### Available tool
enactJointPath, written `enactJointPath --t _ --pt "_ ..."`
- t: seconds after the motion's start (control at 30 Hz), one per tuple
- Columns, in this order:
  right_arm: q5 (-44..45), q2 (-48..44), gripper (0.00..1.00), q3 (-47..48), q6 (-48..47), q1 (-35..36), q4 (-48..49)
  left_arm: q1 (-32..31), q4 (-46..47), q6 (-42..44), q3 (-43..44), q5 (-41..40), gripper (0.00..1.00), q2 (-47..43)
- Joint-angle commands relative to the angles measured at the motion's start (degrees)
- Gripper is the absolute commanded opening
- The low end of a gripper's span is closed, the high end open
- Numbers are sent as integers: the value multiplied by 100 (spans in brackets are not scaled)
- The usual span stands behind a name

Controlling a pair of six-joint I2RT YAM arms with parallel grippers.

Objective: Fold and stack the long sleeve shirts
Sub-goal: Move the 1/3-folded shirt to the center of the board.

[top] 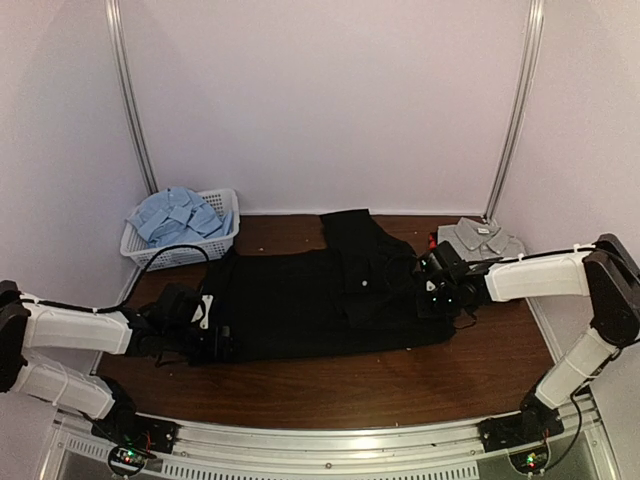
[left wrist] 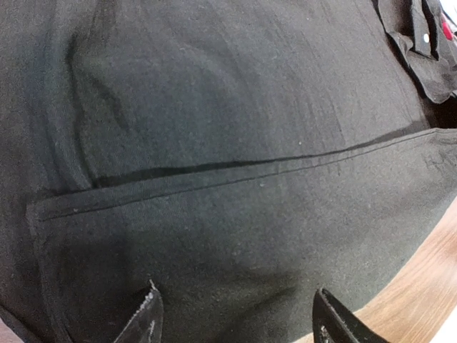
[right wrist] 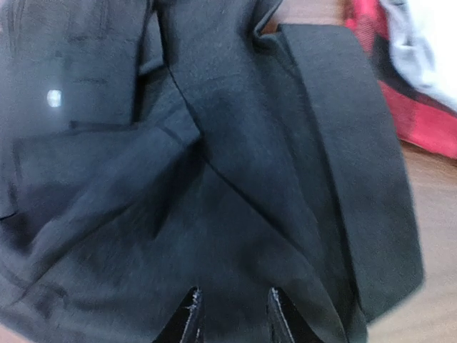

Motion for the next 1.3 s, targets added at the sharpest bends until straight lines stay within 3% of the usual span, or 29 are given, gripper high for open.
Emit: enactJointPath --t 0.0,0.23,0.4,0.77,0.93,1.1,1.27 --pt "-84 460 31 171 -330 -62 417 -12 -186 119 33 -152 74 18" --pt "-289 746 31 -541 276 -80 144 -12 -538 27 77 -51 74 -26" --pt "-432 295 31 -1247 889 206 -199 -12 -814 -60 -29 6 74 -151" --pt "-108 -777 32 -1490 2273 1689 -1399 -327 -958 -845 -657 -40 73 -713" --pt "183 -1548 33 -1425 2904 2271 -2265 -639 -1714 -1411 -765 -652 73 -1581" --pt "1047 -2079 41 -597 2496 2317 -2634 -673 -1883 -1399 -466 -936 74 -2468" --pt "1343 -1787 55 144 1418 1930 -1823 -674 -1825 -843 175 -1364 83 -2398"
